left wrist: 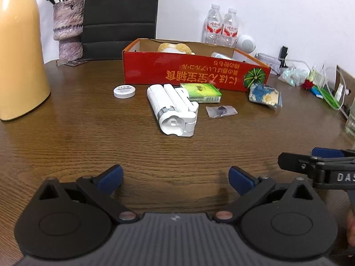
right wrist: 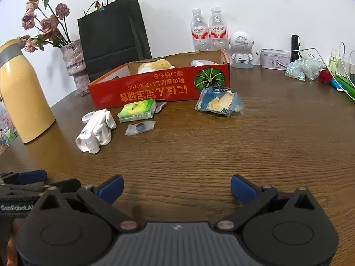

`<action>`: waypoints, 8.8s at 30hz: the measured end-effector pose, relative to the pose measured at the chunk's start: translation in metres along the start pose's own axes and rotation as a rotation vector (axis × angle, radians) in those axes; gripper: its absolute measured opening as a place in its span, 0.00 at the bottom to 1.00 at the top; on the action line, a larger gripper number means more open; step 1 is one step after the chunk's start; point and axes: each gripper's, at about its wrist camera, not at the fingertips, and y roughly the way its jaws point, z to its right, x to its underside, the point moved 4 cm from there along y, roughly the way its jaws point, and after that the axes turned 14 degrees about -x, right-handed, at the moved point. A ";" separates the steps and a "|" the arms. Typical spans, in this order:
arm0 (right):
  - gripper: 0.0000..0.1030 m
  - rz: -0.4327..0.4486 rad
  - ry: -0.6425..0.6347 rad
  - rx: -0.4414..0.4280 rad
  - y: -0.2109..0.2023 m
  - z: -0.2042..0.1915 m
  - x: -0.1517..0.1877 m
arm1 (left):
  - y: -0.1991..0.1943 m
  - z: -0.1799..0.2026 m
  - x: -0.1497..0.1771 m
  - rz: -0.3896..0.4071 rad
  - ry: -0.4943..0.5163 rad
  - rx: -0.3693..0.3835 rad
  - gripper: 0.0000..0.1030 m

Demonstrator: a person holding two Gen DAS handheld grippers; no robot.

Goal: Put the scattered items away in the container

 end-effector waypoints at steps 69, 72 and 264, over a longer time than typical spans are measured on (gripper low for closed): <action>0.06 0.098 -0.221 -0.229 0.008 0.004 -0.143 | 0.035 -0.035 -0.164 0.110 -0.094 0.171 0.54; 0.06 0.097 -0.206 -0.158 0.022 0.017 -0.198 | 0.084 -0.035 -0.219 0.009 -0.112 0.164 0.53; 0.08 0.100 -0.182 -0.069 -0.011 -0.046 -0.013 | -0.040 0.012 -0.042 0.197 0.037 0.020 0.39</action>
